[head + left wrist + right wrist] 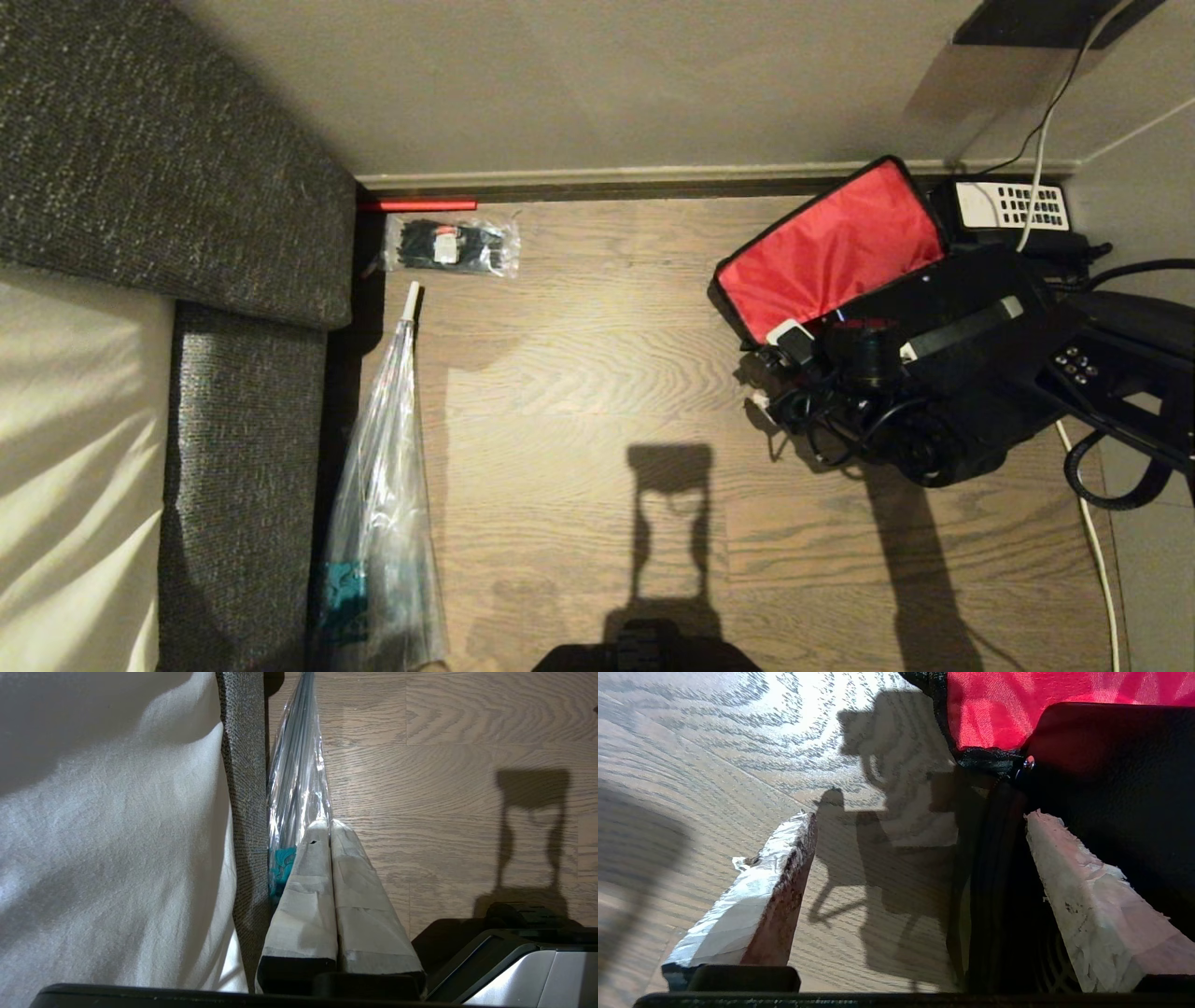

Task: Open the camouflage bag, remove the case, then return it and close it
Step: Close the top of the storage box

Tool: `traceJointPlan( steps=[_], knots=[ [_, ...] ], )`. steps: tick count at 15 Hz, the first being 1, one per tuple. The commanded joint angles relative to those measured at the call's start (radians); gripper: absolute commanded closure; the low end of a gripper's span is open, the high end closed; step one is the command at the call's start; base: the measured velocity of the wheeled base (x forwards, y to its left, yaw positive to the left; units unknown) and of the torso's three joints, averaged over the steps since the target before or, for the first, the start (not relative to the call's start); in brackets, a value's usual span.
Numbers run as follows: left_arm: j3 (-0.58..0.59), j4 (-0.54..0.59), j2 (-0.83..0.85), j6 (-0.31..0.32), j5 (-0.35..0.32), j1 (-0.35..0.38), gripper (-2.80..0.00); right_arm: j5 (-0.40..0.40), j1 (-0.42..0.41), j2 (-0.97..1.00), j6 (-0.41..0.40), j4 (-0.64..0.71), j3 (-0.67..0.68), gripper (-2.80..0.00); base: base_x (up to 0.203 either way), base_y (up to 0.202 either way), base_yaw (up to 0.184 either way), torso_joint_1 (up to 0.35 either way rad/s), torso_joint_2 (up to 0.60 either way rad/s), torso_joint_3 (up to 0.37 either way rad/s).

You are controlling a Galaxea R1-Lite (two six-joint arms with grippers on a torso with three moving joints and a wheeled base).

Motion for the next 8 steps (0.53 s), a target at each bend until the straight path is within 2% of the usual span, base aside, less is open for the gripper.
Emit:
traceJointPlan(
  steps=[1,4,8],
  knots=[
    [0.0,0.0,-0.002,0.0,0.0,-0.001,0.0,-0.003,0.003,-0.006,-0.047,-0.015,0.033,-2.8,0.0,0.0,0.0,0.0,0.0,0.0],
    [0.0,0.0,-0.002,0.0,0.0,-0.001,0.0,-0.008,0.002,0.012,-0.086,-0.043,0.04,-2.8,0.0,0.0,0.0,0.0,0.0,0.0],
    [0.0,0.0,-0.002,0.0,0.0,-0.001,0.0,-0.093,0.002,0.057,-0.13,-0.061,0.033,-2.8,0.0,0.0,0.0,0.0,0.0,0.0]
  ],
)
